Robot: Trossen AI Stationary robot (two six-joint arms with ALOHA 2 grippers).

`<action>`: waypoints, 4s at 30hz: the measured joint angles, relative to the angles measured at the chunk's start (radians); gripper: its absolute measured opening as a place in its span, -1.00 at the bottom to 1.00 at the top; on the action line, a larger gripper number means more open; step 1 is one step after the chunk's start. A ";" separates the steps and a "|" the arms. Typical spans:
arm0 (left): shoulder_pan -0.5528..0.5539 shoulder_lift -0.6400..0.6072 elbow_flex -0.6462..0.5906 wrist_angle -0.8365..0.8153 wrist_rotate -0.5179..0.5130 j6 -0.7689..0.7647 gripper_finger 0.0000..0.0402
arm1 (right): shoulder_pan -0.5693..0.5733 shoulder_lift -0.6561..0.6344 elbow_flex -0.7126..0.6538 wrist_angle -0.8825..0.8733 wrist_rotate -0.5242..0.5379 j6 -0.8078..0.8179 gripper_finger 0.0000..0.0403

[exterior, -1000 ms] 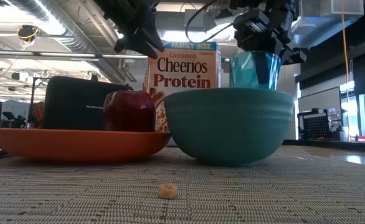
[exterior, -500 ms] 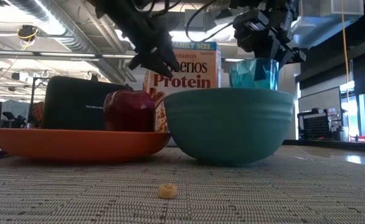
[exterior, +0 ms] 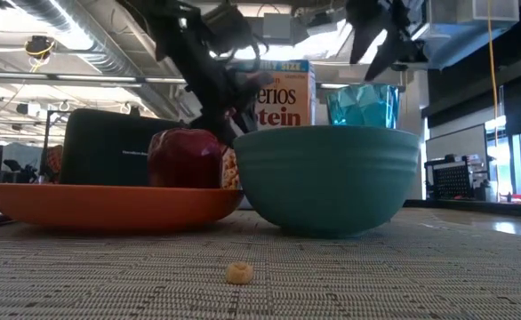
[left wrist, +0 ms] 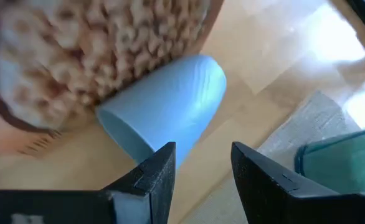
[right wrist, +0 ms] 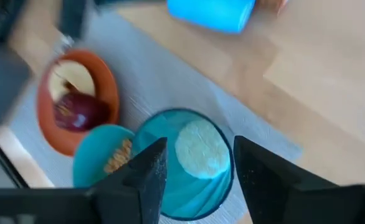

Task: Arrange a breakfast setting
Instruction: Move the blue cup to the top right of the table

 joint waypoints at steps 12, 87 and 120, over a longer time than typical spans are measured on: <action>0.055 0.017 -0.001 -0.001 0.186 -0.100 0.28 | 0.000 -0.126 0.020 -0.008 0.086 -0.022 -0.10; -0.185 0.015 -0.001 -0.106 -0.041 0.171 -0.97 | 0.000 -0.184 0.018 0.047 0.061 -0.129 -0.10; -0.381 -0.153 0.240 -0.050 -0.373 2.245 -0.94 | 0.000 -0.101 0.203 0.358 -0.233 -0.732 -0.10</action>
